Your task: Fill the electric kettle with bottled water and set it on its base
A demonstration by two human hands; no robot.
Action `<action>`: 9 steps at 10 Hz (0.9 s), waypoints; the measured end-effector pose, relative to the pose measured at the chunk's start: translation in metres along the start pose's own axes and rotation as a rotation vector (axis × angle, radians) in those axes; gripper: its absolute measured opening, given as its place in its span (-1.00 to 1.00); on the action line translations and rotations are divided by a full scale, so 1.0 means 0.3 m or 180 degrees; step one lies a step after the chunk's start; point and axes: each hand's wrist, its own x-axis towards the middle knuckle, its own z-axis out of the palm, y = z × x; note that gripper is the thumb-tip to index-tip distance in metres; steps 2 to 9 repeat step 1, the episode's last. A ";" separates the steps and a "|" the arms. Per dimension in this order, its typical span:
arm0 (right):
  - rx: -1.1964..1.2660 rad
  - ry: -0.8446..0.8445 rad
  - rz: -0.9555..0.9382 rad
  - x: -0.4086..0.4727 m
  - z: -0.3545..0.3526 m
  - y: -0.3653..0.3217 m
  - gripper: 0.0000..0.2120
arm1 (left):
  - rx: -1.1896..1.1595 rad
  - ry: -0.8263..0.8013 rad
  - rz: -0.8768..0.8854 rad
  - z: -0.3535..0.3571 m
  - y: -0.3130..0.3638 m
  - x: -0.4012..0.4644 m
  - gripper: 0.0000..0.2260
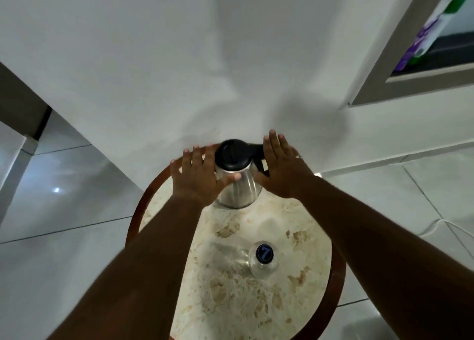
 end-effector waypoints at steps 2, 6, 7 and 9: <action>-0.0084 0.0061 -0.0067 -0.027 -0.067 0.007 -0.14 | -0.0347 0.0210 -0.0257 -0.068 -0.044 -0.035 0.06; -0.0084 0.0061 -0.0067 -0.027 -0.067 0.007 -0.14 | -0.0347 0.0210 -0.0257 -0.068 -0.044 -0.035 0.06; -0.0084 0.0061 -0.0067 -0.027 -0.067 0.007 -0.14 | -0.0347 0.0210 -0.0257 -0.068 -0.044 -0.035 0.06; -0.0084 0.0061 -0.0067 -0.027 -0.067 0.007 -0.14 | -0.0347 0.0210 -0.0257 -0.068 -0.044 -0.035 0.06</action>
